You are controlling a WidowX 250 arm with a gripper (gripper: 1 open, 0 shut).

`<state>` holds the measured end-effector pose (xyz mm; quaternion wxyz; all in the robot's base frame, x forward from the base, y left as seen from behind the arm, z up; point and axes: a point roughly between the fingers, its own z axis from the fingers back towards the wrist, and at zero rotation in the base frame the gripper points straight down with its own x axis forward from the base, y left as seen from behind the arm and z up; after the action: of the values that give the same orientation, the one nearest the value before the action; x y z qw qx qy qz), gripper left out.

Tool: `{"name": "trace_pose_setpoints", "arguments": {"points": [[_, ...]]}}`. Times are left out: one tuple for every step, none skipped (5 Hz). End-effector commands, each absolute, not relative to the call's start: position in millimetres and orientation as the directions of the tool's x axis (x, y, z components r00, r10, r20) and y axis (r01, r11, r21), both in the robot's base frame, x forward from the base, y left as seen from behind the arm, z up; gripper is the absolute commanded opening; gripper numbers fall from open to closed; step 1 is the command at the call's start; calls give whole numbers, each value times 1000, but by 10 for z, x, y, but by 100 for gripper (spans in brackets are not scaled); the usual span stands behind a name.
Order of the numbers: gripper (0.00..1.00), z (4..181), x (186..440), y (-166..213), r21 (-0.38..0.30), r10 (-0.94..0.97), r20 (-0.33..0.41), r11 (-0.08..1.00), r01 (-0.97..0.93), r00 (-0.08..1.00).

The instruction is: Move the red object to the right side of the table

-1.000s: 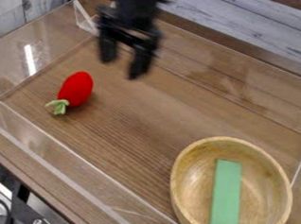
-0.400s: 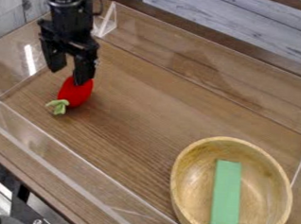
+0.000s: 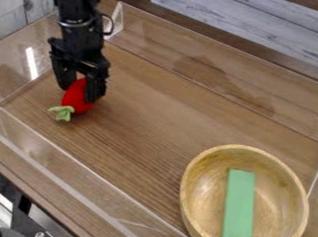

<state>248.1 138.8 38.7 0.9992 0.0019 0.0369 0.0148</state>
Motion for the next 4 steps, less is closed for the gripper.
{"name": "trace_pose_setpoints", "arguments": {"points": [[100,409,2629,1372,14,45,-31,999,-45,999],[100,426,2692,1472,-5,77,-32,997,-78,997],[0,449,2738,1573,-17,102,-41,995,-102,994],[0,354,2665,1466,-31,91,-56,995,-93,994]]}}
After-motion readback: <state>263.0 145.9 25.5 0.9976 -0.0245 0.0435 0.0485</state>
